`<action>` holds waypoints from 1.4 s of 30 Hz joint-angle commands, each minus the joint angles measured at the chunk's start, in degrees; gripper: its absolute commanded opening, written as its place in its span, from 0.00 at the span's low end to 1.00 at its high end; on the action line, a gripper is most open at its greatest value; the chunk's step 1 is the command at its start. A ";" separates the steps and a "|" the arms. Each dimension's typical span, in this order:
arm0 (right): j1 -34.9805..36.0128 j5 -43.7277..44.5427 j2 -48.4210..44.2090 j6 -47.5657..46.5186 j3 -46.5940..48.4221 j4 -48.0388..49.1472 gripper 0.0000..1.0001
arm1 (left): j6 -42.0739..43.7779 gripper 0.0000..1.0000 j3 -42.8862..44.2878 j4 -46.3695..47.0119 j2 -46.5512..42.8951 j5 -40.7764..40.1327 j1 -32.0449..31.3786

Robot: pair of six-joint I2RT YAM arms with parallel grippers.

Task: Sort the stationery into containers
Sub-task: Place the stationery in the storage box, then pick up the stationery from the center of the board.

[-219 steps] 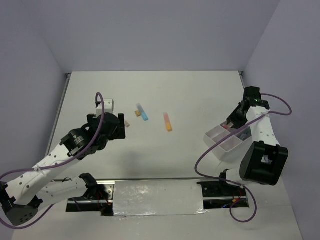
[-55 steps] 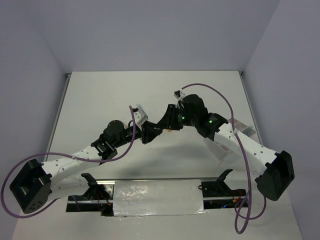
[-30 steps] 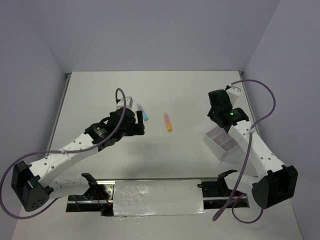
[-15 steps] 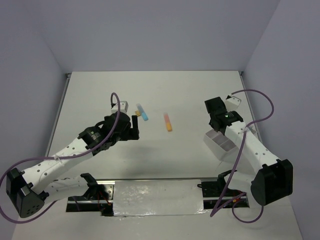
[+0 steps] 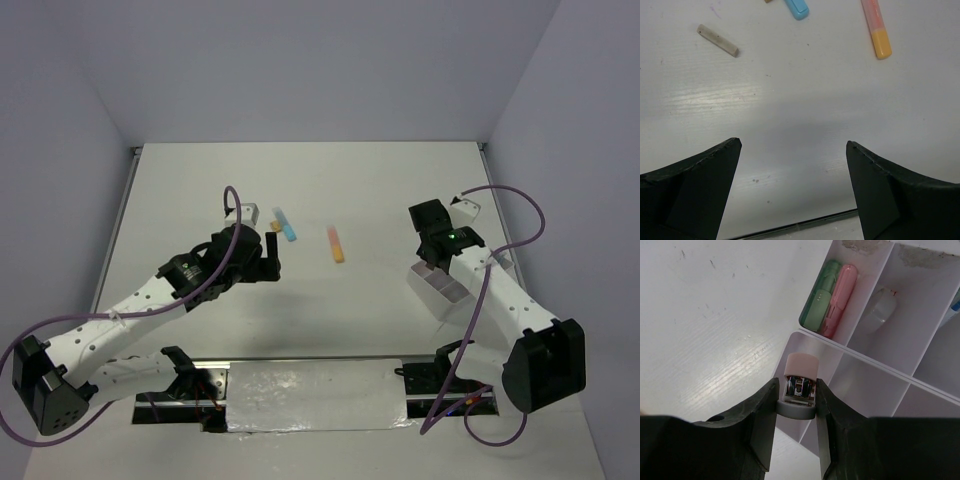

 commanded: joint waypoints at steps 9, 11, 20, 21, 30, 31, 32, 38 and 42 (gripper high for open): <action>-0.23 -0.44 -1.52 -0.60 0.83 2.02 0.42 | 1.64 0.99 -0.97 2.34 -1.12 1.87 -0.04; -0.23 -0.62 -1.96 -0.95 1.18 2.20 0.49 | 1.64 0.99 -0.88 2.25 -0.95 1.79 -0.04; -0.05 -2.37 -2.66 -3.93 4.25 1.40 0.68 | 1.20 0.99 -0.53 1.90 -0.51 0.99 -0.04; -0.05 -3.86 -3.27 -5.07 4.86 2.19 0.69 | 0.94 0.99 -0.18 1.82 -0.33 0.30 -0.04; 1.44 -22.30 -11.89 -15.27 9.26 9.93 0.73 | -8.46 0.99 5.71 -4.69 8.89 -7.44 1.97; 1.79 -24.50 -11.81 -16.15 9.52 10.63 0.73 | -9.42 0.99 5.89 -4.43 10.55 -6.66 3.89; 2.14 -28.18 -11.63 -17.64 9.88 10.55 0.73 | -10.13 0.99 5.89 -3.82 11.61 -5.70 5.39; 7.06 -31.62 -11.19 -21.69 10.50 10.81 0.72 | -18.04 0.99 7.20 -1.97 20.31 -6.20 13.31; 9.43 -35.68 -10.66 -23.45 9.97 12.30 0.68 | -22.69 0.95 10.98 -1.96 29.43 -9.55 15.07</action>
